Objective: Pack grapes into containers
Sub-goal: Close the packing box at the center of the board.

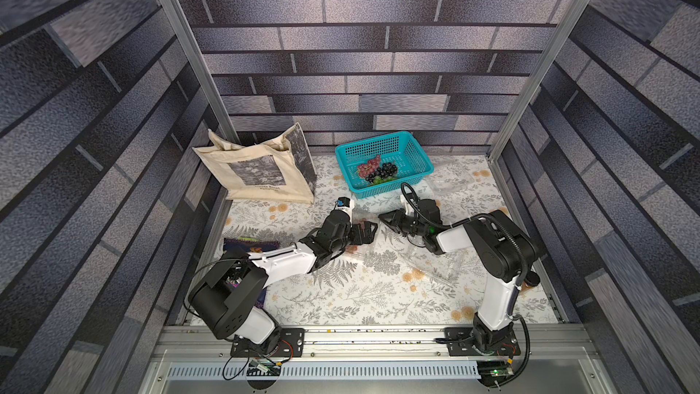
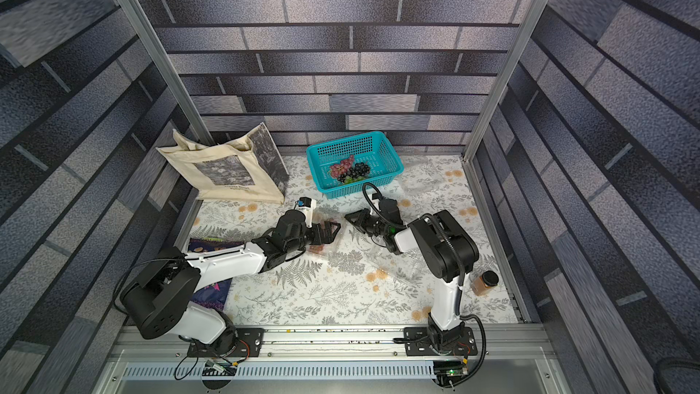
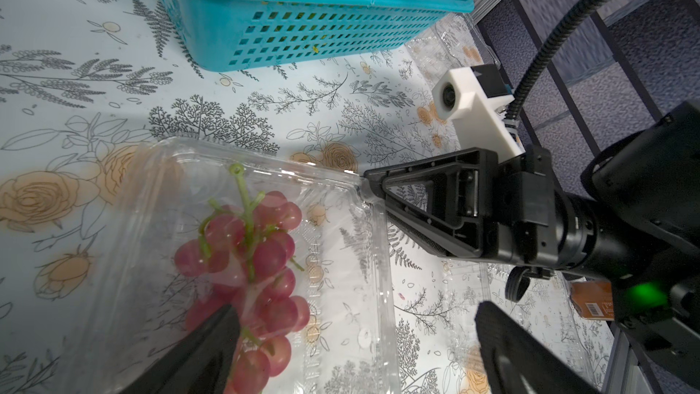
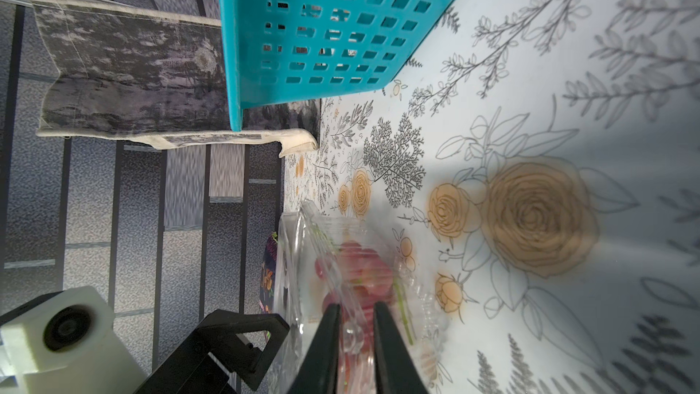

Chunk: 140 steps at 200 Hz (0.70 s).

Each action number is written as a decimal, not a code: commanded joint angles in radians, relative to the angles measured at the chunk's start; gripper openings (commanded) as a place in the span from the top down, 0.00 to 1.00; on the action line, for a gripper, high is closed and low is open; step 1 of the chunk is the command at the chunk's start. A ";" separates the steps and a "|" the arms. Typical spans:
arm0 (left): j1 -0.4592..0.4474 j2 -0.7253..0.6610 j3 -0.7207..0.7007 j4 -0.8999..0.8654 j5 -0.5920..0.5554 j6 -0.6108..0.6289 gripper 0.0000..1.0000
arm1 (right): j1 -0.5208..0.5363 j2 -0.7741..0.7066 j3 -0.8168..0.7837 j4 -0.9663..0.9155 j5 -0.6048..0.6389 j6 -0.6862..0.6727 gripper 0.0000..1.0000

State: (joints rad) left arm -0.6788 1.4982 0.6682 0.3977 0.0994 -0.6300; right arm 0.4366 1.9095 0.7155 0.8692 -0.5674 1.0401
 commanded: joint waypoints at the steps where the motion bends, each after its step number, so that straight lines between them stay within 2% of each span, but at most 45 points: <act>1: 0.009 0.030 -0.016 -0.102 -0.006 0.013 0.00 | 0.008 0.030 -0.025 0.021 -0.014 -0.007 0.82; 140: 0.020 0.035 -0.036 -0.080 -0.002 0.010 0.00 | 0.013 0.048 -0.068 0.052 -0.007 -0.012 0.87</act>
State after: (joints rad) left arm -0.6708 1.5009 0.6659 0.4049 0.0994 -0.6277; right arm 0.4404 1.9297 0.6804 0.9634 -0.5709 1.0397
